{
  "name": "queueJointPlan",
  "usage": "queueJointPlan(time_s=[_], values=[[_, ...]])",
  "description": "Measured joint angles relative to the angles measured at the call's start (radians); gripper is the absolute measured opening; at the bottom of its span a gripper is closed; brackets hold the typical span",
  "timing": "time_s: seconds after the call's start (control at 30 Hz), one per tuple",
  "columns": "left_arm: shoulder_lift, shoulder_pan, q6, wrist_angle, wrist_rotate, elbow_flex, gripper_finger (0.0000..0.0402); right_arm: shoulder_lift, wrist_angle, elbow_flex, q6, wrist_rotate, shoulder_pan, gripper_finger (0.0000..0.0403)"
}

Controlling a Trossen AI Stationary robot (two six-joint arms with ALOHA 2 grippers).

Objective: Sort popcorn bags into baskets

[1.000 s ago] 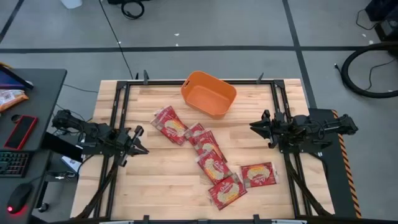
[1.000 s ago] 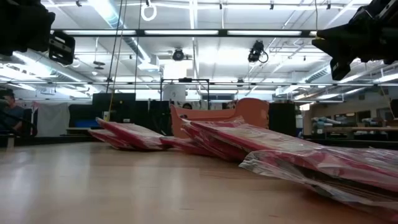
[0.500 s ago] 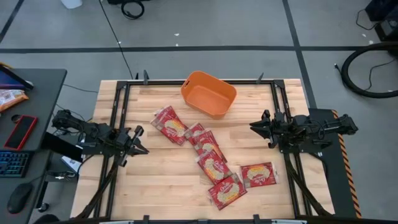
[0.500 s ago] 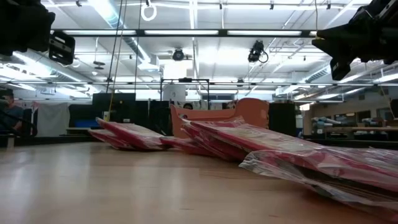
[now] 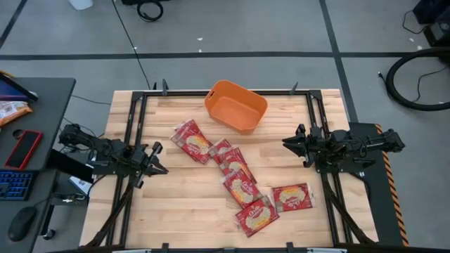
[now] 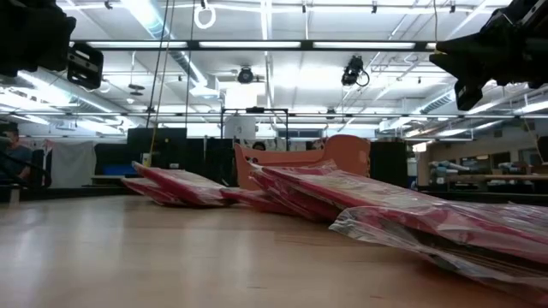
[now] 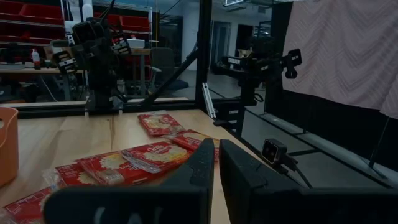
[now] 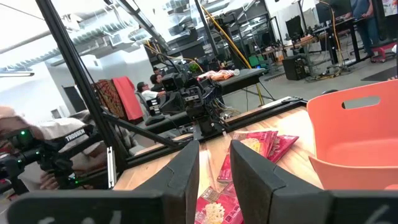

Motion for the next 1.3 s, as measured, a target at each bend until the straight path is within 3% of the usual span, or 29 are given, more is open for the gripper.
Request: queueJointPlan(time_s=[0.5, 0.77, 1.3], values=[[0.000, 0.000, -0.002, 0.003, 0.000, 0.000, 0.0029, 0.000, 0.000, 0.000, 0.000, 0.000, 0.000, 0.0096], [0.000, 0.000, -0.150, 0.083, -0.019, 0.000, 0.0029, 0.000, 0.000, 0.000, 0.000, 0.000, 0.000, 0.0096], [0.001, 0.000, -0.384, 0.073, 0.055, 0.000, 0.0029, 0.000, 0.000, 0.000, 0.000, 0.000, 0.000, 0.0096]])
